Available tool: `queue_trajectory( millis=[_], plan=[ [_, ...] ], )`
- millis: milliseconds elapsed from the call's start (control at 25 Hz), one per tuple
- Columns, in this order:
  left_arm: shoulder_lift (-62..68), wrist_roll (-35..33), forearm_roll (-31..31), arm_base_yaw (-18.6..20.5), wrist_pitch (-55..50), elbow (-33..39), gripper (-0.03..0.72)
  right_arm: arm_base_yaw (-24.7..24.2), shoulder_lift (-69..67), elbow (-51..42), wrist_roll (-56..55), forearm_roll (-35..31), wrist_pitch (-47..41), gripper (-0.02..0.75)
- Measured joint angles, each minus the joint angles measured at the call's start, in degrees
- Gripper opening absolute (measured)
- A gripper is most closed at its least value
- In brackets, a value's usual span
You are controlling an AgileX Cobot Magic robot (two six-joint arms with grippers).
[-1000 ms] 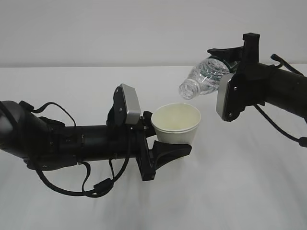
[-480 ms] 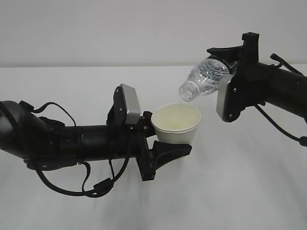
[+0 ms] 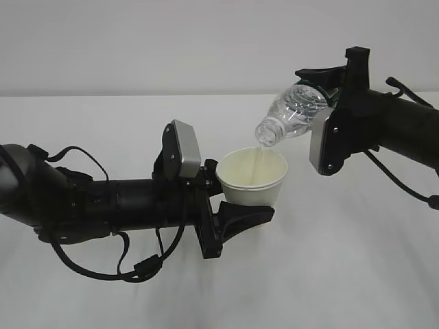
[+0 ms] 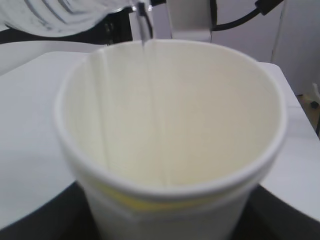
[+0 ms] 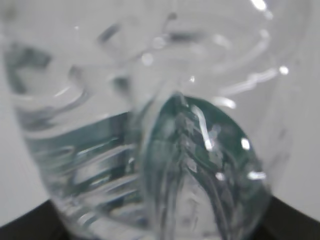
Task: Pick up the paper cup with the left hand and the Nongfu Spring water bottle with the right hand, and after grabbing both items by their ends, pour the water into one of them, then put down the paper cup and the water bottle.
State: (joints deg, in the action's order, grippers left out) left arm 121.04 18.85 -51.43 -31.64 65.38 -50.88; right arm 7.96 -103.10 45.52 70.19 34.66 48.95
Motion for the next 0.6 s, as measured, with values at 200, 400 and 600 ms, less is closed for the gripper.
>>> queue_trajectory(
  millis=[200, 400, 600],
  plan=[
    [0.0, 0.0, 0.0, 0.0, 0.0, 0.0, 0.449, 0.0, 0.0, 0.0, 0.3, 0.0, 0.0, 0.447],
    [0.0, 0.0, 0.0, 0.0, 0.0, 0.0, 0.449, 0.0, 0.0, 0.0, 0.8, 0.0, 0.0, 0.447],
    [0.0, 0.0, 0.0, 0.0, 0.0, 0.0, 0.449, 0.0, 0.0, 0.1, 1.1, 0.1, 0.0, 0.447]
  ],
)
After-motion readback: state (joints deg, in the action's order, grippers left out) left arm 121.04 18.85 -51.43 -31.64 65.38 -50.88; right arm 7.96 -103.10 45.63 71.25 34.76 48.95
